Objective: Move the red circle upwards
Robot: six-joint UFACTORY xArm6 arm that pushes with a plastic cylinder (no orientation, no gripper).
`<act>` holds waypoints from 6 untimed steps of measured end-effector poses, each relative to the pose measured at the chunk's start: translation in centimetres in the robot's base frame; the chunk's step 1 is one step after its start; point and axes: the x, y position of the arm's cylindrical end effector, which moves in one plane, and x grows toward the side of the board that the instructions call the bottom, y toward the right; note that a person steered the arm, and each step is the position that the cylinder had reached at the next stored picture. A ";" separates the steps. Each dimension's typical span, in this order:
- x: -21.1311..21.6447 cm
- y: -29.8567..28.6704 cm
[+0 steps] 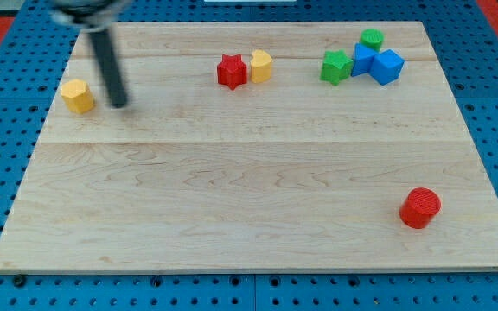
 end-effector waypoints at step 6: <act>14.2 43.9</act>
